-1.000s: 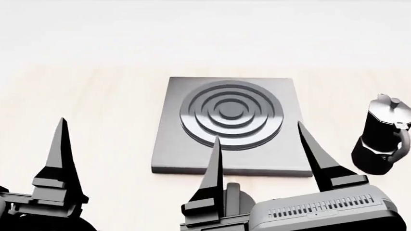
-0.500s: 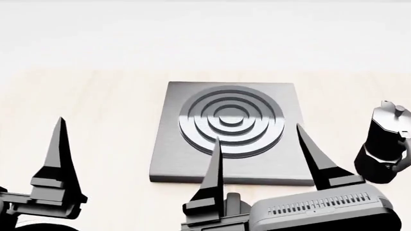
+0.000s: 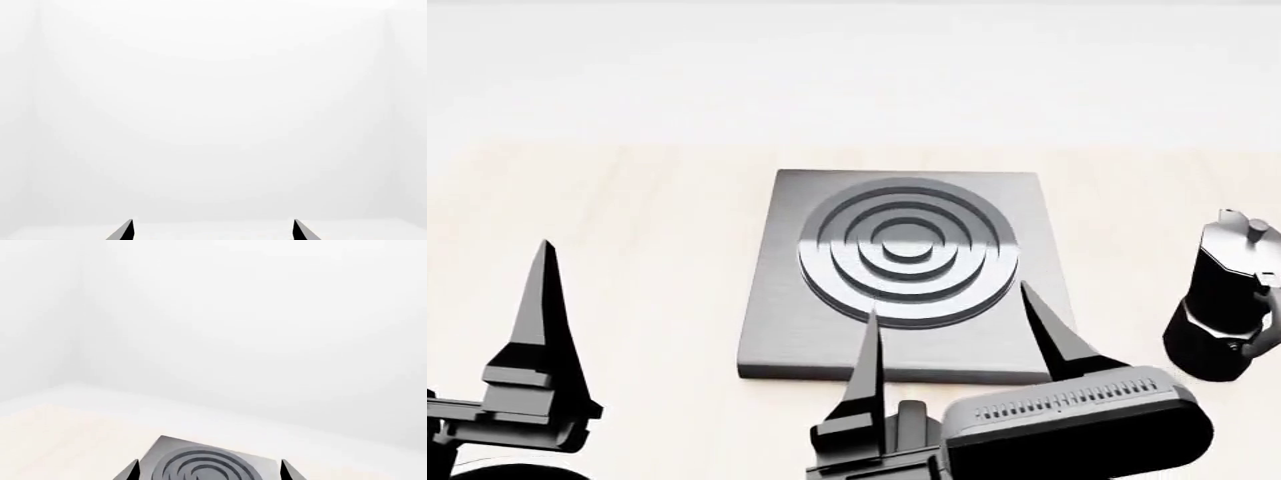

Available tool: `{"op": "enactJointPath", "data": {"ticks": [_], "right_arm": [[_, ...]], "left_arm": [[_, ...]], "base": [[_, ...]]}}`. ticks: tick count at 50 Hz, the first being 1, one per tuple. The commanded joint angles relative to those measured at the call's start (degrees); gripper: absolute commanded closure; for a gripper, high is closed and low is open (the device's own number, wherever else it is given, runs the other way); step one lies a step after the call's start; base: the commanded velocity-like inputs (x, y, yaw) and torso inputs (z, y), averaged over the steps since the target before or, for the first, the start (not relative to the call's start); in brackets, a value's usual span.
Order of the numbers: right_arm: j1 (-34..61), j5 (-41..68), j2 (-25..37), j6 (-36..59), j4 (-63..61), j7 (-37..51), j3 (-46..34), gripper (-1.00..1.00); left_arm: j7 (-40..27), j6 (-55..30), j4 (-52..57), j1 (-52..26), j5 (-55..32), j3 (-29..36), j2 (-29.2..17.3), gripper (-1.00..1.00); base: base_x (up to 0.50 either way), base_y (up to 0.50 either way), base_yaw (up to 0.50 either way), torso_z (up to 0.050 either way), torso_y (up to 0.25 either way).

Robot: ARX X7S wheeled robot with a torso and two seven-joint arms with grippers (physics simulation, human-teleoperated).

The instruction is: Turn on the stove.

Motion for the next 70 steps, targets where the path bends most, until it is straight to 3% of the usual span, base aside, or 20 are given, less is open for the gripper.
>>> {"op": "enactJointPath", "data": {"ticks": [1, 70], "right_arm": [[0.18, 0.61, -0.30, -0.60, 4.13, -0.91, -0.82, -1.00], [2.80, 11.83, -5.18, 12.76, 15.27, 0.98, 2.78, -1.00]], "left_arm": [[-0.26, 0.32, -0.22, -0.02, -0.25, 0.05, -0.26, -1.00], [-2.12, 0.92, -0.98, -0.20, -1.34, 0.29, -1.45, -1.00]], "base": [[0.00, 0.00, 0.00, 0.000, 0.000], [0.00, 0.00, 0.00, 0.000, 0.000]]}}
